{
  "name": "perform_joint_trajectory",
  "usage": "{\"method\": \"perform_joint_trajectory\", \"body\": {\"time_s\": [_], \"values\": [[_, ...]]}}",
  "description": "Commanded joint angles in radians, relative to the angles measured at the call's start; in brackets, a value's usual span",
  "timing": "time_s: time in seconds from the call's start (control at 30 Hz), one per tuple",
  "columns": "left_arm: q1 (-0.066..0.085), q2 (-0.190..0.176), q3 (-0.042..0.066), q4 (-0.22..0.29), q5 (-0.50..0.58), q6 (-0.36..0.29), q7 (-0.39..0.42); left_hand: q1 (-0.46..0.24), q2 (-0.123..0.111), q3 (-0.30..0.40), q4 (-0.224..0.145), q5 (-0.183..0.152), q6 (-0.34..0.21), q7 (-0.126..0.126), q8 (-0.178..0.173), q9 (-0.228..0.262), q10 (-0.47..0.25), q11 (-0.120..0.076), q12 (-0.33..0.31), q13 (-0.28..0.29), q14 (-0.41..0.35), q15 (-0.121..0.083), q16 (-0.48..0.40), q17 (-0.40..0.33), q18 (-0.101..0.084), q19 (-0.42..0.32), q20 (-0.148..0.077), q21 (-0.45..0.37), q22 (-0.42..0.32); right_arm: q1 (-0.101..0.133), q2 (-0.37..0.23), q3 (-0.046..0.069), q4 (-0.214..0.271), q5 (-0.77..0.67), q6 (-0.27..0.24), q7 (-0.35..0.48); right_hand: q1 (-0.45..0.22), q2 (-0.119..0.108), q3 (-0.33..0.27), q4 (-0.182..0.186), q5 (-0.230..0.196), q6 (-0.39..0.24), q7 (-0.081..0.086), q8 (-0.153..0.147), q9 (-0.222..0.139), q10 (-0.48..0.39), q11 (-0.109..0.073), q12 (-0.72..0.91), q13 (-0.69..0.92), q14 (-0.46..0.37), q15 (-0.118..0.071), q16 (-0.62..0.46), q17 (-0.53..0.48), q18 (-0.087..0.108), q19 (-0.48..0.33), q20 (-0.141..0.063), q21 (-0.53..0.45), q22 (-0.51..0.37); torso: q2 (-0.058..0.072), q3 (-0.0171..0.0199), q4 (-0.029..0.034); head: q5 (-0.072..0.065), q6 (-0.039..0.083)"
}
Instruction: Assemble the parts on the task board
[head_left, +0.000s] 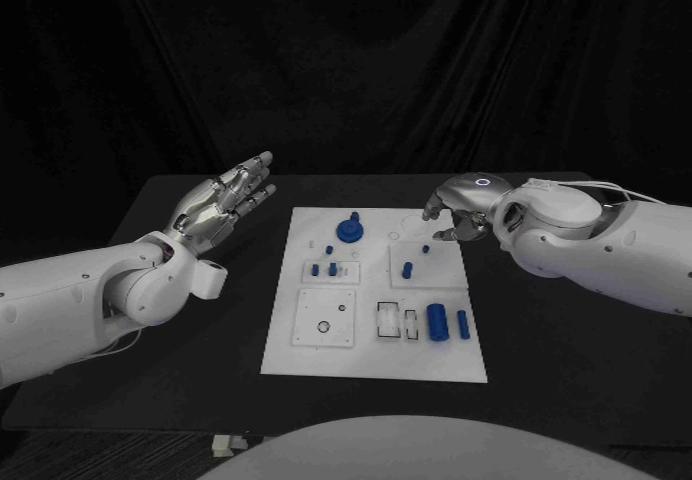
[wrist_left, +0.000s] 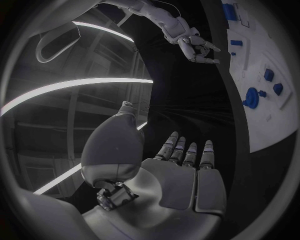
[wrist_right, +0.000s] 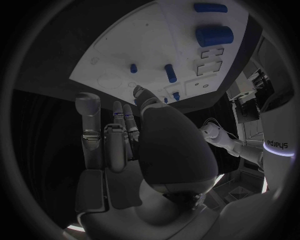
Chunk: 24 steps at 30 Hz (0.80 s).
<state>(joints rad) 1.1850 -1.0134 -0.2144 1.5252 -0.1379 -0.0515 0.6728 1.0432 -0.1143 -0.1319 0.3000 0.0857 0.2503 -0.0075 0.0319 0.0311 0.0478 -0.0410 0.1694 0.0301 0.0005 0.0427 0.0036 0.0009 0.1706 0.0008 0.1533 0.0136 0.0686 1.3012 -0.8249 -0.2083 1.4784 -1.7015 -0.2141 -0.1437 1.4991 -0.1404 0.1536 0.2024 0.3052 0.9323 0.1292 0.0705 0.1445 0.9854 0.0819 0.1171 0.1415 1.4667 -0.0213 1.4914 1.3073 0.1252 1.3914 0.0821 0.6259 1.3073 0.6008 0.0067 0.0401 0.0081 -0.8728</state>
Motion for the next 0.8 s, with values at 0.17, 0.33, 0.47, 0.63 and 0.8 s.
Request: {"method": "perform_joint_trajectory", "body": {"time_s": [0.17, 0.33, 0.47, 0.63, 0.8], "values": [[-0.002, -0.005, 0.001, 0.009, -0.044, 0.009, 0.245, 0.074, -0.025, -0.008, 0.001, 0.059, 0.014, 0.020, 0.000, 0.001, -0.003, 0.018, 0.013, 0.000, 0.000, 0.035, -0.004, -0.001, 0.003, 0.002, 0.041, -0.005, 0.001, -0.028, 0.020, 0.001, -0.027, -0.018, 0.052, 0.025, 0.014, -0.001, 0.019, -0.014, 0.076, -0.005, 0.004, -0.003, -0.009, 0.008, 0.001, 0.008, -0.014, 0.034, -0.002, -0.007, 0.014, 0.014, -0.006, -0.001, -0.012, 0.074, 0.001, 0.0014, -0.0006, -0.020, 0.000], [-0.002, -0.005, 0.001, 0.016, -0.046, 0.012, 0.250, 0.101, -0.031, -0.015, 0.001, 0.070, 0.020, 0.000, -0.001, 0.001, -0.001, 0.016, 0.022, 0.000, 0.000, 0.053, -0.004, -0.001, 0.003, 0.004, 0.084, -0.004, 0.011, -0.041, 0.032, 0.001, -0.044, -0.018, 0.061, 0.029, 0.004, -0.006, 0.021, -0.013, 0.049, -0.017, 0.001, -0.005, -0.014, 0.020, -0.001, 0.014, -0.017, 0.034, -0.003, -0.007, 0.013, 0.014, -0.006, -0.002, -0.014, 0.075, 0.001, 0.0017, -0.0013, -0.023, 0.000], [-0.002, -0.007, 0.001, 0.018, -0.046, 0.009, 0.251, 0.104, -0.021, -0.012, 0.001, 0.073, 0.017, -0.032, -0.002, 0.000, -0.002, 0.019, 0.023, 0.000, 0.000, 0.058, -0.004, -0.001, 0.004, 0.005, 0.109, -0.003, 0.013, -0.049, 0.041, 0.001, -0.055, -0.018, 0.063, 0.030, 0.000, -0.006, 0.022, -0.012, 0.032, -0.022, 0.001, -0.005, -0.016, 0.024, -0.001, 0.017, -0.018, 0.033, -0.003, -0.008, 0.010, 0.015, -0.006, -0.002, -0.018, 0.075, 0.000, 0.0014, -0.0002, -0.019, 0.000], [-0.002, -0.007, 0.001, 0.015, -0.047, 0.008, 0.250, 0.100, 0.004, 0.001, 0.000, 0.080, 0.013, -0.034, -0.002, 0.000, -0.005, 0.024, 0.023, 0.000, 0.000, 0.058, -0.004, -0.001, 0.006, 0.006, 0.108, -0.003, 0.012, -0.056, 0.051, 0.001, -0.067, -0.018, 0.061, 0.028, 0.002, -0.004, 0.026, -0.014, 0.038, -0.021, 0.001, -0.004, -0.016, 0.024, 0.000, 0.018, -0.019, 0.033, -0.003, -0.007, 0.012, 0.015, -0.007, -0.002, -0.021, 0.075, 0.000, 0.0014, -0.0010, -0.012, 0.000], [-0.002, -0.001, 0.001, 0.009, -0.047, 0.011, 0.245, 0.101, 0.017, 0.010, 0.000, 0.093, 0.006, -0.048, -0.003, -0.001, -0.008, 0.031, 0.021, -0.001, 0.000, 0.062, -0.004, -0.001, 0.007, 0.006, 0.111, -0.003, 0.012, -0.058, 0.064, 0.001, -0.079, -0.018, 0.069, 0.026, 0.008, -0.006, 0.055, -0.025, 0.132, -0.027, 0.000, -0.003, -0.020, 0.021, 0.003, 0.019, -0.027, 0.033, -0.002, -0.007, 0.013, 0.015, -0.006, -0.003, -0.024, 0.076, 0.000, 0.0011, -0.0003, -0.015, 0.000]]}}
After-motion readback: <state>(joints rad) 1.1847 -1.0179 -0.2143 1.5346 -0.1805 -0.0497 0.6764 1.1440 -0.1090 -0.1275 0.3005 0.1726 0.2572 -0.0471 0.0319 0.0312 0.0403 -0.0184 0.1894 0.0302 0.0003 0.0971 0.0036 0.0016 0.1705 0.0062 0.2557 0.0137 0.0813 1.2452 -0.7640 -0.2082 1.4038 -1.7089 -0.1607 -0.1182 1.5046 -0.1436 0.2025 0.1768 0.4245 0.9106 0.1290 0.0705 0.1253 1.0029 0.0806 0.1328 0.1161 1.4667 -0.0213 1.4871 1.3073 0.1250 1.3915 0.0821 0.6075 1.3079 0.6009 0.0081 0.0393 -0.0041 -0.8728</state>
